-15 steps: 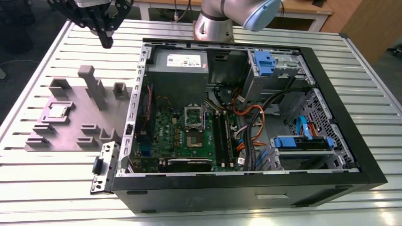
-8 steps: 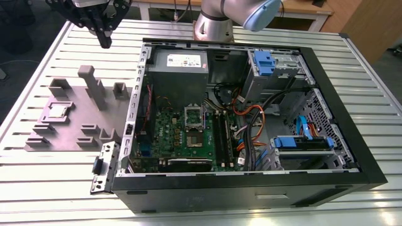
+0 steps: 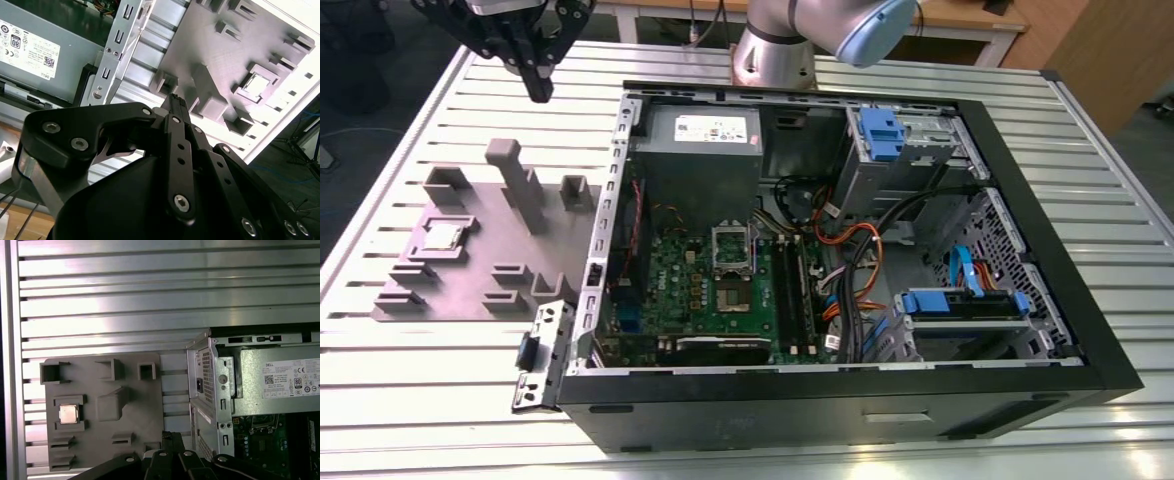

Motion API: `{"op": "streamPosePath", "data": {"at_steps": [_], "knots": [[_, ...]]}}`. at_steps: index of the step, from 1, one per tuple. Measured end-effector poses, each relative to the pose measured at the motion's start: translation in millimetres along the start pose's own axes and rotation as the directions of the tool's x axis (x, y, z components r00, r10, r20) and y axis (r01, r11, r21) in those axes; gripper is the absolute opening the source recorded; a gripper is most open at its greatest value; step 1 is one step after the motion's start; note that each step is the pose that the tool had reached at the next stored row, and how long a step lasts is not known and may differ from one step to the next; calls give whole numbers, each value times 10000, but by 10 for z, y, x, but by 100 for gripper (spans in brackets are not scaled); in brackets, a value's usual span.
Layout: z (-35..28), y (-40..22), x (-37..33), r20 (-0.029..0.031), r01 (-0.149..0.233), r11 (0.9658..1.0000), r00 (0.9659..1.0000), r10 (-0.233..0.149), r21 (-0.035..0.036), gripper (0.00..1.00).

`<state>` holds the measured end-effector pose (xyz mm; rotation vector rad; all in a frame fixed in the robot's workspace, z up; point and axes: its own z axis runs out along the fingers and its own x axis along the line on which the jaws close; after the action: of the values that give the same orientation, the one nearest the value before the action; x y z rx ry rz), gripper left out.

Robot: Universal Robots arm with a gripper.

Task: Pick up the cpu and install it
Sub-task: 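Reach for the cpu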

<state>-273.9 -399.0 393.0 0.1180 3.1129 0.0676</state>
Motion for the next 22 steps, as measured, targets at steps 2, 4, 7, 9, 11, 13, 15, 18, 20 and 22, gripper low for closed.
{"op": "streamPosePath", "data": {"at_steps": [2, 4, 7, 9, 11, 13, 15, 18, 20, 22], "knots": [[0, 0, 4, 0, 0, 10000, 10000, 0, 0, 11], [0, -1, 21, 0, -1, 10000, 10000, 1, 0, 11], [-1, -2, 27, 0, -1, 10000, 10000, 1, 0, 11], [-1, -2, 31, 0, 0, 10000, 10000, 0, 0, 11], [-1, -3, 36, 0, 0, 10000, 10000, 0, 0, 11], [-1, -3, 40, 0, 0, 10000, 10000, 0, 0, 11], [-1, -3, 45, 0, 0, 10000, 10000, 0, 0, 11], [-1, -4, 51, 0, 0, 10000, 10000, 0, 0, 11], [-1, -4, 55, 0, 0, 10000, 10000, 0, 0, 11], [-1, -4, 59, 0, 0, 10000, 10000, 0, 0, 11]]}}
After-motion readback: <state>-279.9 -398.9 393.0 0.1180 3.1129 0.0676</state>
